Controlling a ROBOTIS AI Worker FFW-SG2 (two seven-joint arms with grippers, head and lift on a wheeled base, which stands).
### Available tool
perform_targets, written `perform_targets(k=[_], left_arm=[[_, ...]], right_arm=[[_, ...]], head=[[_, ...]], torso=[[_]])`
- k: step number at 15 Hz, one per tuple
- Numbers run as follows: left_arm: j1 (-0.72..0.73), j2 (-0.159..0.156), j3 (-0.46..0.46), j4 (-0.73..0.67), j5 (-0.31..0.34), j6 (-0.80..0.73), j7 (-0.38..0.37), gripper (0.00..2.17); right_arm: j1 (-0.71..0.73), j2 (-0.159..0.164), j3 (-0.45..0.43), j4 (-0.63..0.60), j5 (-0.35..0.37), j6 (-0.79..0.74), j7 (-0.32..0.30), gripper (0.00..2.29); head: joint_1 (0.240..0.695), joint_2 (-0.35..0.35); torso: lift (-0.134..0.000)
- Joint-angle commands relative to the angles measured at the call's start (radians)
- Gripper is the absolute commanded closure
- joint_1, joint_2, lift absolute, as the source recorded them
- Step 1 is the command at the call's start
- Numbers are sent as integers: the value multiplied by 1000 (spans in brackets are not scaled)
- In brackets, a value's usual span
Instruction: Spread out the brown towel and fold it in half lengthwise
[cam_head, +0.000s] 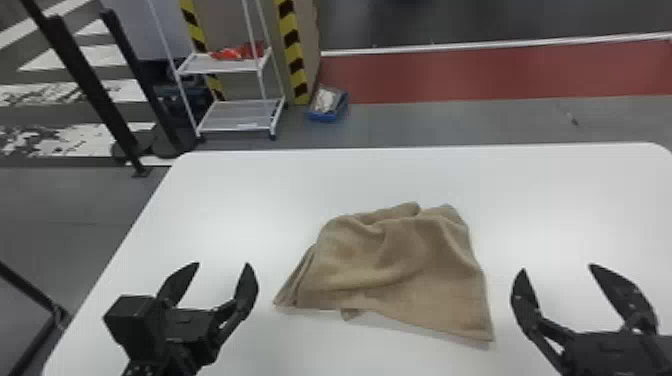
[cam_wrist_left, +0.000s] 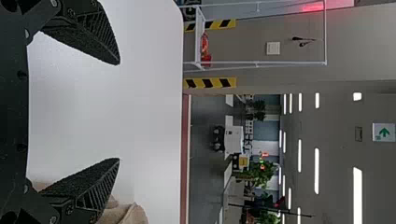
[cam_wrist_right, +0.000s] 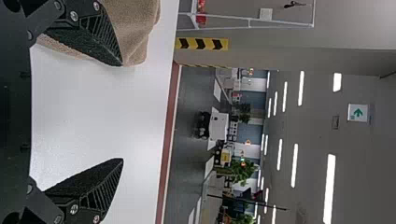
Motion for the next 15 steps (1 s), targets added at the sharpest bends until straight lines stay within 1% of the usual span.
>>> perform_targets(k=[1,11,13,14,15], left_arm=[[0,-3,0,0,0,0,0,161],[0,-3,-3,-3,-2,0,0,161],[-2,-3,-5,-2,-2,0,0,161],[-2,-3,-6,-3,-2,0,0,161],[-2,-3,-6,-5,-3,0,0,161]], right_arm=[[0,1,0,0,0,0,0,167],[-1,1,-1,0,2,9,2,167],[-1,1,0,-3,8,12,12,167],[0,1,0,-11,28,40,51,167],[0,1,-8,-32,32,80,138,167]], head=[[695,168],[695,165],[695,165],[695,165],[695,168]], torso=[[-124],[-124],[-124],[-124],[-124]])
